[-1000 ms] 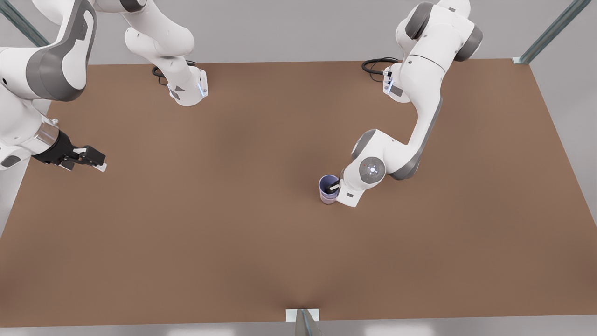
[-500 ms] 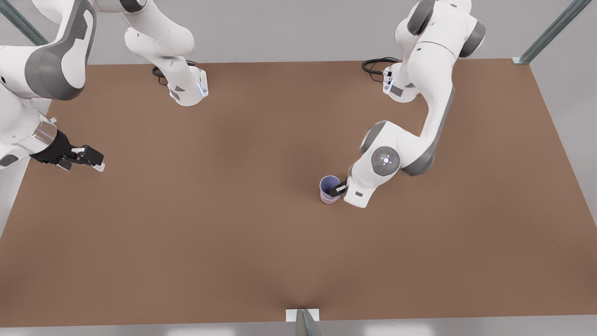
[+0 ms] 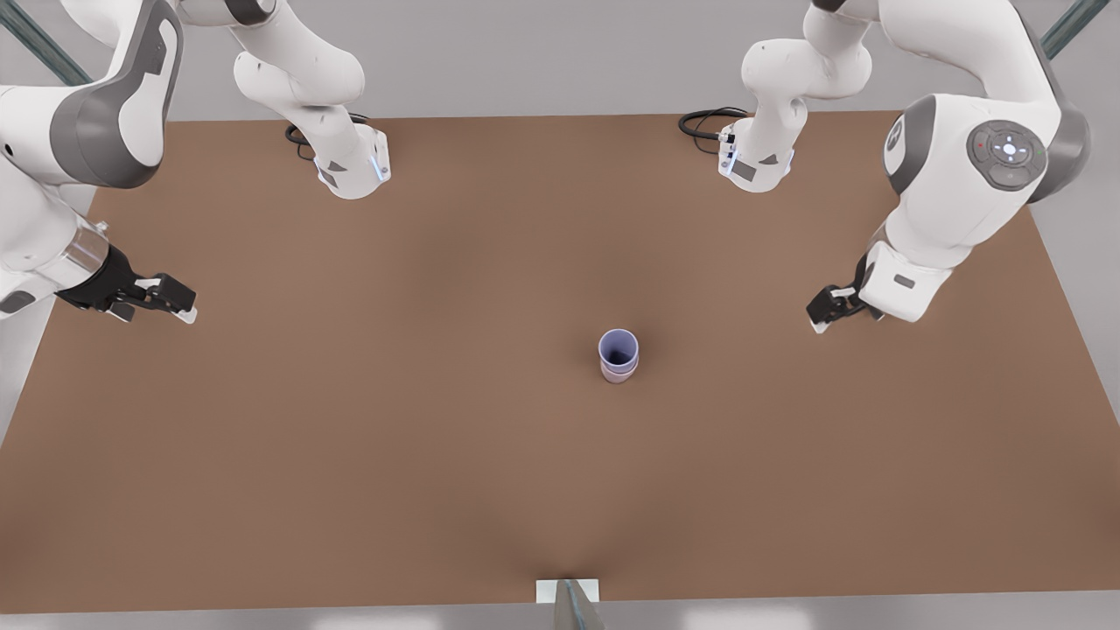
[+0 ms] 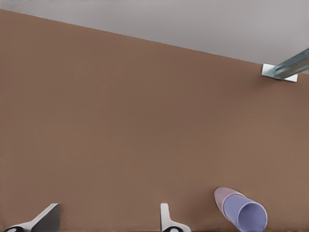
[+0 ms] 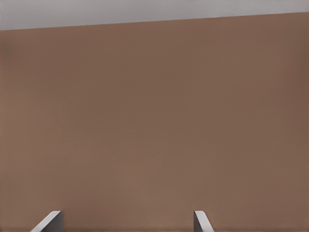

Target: Stack the cups, with the pink cup at the bottom and the purple cup at the top

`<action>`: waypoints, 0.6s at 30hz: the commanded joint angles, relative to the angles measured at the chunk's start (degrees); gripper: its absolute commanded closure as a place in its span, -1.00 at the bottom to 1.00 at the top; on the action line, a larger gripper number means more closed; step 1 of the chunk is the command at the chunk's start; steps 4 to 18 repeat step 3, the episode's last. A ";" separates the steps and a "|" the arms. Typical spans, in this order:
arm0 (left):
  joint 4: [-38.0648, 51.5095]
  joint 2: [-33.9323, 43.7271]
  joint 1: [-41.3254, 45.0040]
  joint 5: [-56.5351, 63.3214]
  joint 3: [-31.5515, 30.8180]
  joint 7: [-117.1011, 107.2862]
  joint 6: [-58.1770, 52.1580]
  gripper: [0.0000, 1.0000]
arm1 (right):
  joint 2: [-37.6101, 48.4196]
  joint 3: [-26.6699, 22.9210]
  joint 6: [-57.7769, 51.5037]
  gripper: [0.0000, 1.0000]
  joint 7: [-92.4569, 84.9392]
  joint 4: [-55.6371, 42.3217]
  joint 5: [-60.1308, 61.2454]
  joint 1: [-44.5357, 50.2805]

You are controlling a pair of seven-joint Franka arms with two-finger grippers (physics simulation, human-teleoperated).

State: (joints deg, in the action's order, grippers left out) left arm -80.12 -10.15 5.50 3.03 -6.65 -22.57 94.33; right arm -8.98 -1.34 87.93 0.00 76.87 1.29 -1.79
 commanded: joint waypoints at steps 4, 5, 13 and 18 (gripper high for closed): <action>-2.58 0.57 -0.14 0.84 -0.12 29.95 0.15 -1.00 | 0.10 -0.06 -0.04 -1.00 0.09 -0.06 0.65 0.04; -2.58 0.57 -0.14 0.84 -0.12 29.95 0.15 -1.00 | 0.10 -0.06 -0.04 -1.00 0.09 -0.06 0.65 0.04; -2.58 0.57 -0.14 0.84 -0.12 29.95 0.15 -1.00 | 0.10 -0.06 -0.04 -1.00 0.09 -0.06 0.65 0.04; -2.58 0.57 -0.14 0.84 -0.12 29.95 0.15 -1.00 | 0.10 -0.06 -0.04 -1.00 0.09 -0.06 0.65 0.04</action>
